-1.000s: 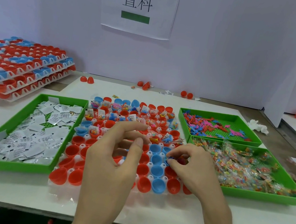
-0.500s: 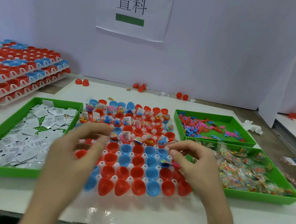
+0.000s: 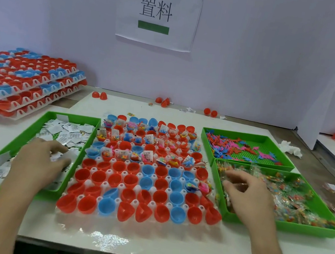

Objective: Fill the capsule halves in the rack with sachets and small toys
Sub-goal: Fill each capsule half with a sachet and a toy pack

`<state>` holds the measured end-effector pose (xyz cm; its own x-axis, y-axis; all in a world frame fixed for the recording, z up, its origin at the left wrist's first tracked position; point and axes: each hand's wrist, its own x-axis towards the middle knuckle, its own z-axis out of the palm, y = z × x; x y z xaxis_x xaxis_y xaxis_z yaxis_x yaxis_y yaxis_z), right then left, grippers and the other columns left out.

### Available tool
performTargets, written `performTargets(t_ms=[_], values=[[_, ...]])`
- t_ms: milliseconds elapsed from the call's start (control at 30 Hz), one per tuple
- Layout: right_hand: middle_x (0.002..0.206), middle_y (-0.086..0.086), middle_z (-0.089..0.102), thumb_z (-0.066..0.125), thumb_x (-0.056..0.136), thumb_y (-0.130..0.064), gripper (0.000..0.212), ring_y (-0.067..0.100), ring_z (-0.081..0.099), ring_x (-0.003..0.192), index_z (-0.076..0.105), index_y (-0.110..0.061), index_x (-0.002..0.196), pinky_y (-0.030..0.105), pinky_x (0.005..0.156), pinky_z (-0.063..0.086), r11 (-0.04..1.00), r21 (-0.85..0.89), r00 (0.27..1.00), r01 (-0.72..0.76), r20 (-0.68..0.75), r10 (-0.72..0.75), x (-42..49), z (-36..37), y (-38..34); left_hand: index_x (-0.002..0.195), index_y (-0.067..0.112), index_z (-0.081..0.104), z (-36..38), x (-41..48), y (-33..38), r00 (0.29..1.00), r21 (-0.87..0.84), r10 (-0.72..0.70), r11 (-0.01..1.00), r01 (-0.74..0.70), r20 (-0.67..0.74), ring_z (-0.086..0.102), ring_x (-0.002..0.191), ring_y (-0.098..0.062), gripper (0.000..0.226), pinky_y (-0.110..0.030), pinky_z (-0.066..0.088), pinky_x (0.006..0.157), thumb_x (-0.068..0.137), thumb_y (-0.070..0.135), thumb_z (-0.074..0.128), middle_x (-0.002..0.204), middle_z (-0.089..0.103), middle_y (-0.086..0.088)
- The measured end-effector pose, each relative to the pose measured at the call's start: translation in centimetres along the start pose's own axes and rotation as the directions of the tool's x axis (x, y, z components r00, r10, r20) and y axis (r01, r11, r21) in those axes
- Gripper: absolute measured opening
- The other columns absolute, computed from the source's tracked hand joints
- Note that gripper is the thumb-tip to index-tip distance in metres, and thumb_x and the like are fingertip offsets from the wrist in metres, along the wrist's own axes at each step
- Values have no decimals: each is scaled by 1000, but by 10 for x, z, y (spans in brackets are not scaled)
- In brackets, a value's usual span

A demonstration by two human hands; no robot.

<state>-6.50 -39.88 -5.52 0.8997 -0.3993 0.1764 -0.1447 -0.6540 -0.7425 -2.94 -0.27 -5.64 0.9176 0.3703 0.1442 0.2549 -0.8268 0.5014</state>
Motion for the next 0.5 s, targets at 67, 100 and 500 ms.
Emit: performTargets(t_ms=[67, 100, 500], values=[[77, -15, 73, 76, 85, -14, 19, 8, 67, 73, 74, -33, 81, 29, 65, 51, 999, 45, 1000, -2, 3, 2, 0, 1, -1, 96, 15, 74, -1, -4, 2, 1000, -46, 2, 999, -3, -20, 59, 97, -33, 15, -42, 48, 81, 83, 21, 78, 100, 60, -10], [74, -14, 72, 76, 84, -12, 21, 8, 67, 70, 74, -32, 78, 30, 64, 53, 998, 62, 1000, -9, -8, 10, 0, 2, -1, 91, 16, 74, -2, -6, 3, 1000, -83, 3, 997, -5, -30, 60, 94, -31, 11, -41, 50, 79, 83, 22, 78, 98, 61, -9], [74, -10, 71, 76, 79, 2, 33, 7, 66, 74, 69, -29, 70, 30, 74, 53, 927, 324, 926, 190, -372, -60, -4, 4, -6, 98, 13, 79, -6, -17, 8, 968, -312, -70, 950, -9, -242, 59, 116, -37, 18, -47, 44, 96, 87, 26, 74, 116, 72, -15]])
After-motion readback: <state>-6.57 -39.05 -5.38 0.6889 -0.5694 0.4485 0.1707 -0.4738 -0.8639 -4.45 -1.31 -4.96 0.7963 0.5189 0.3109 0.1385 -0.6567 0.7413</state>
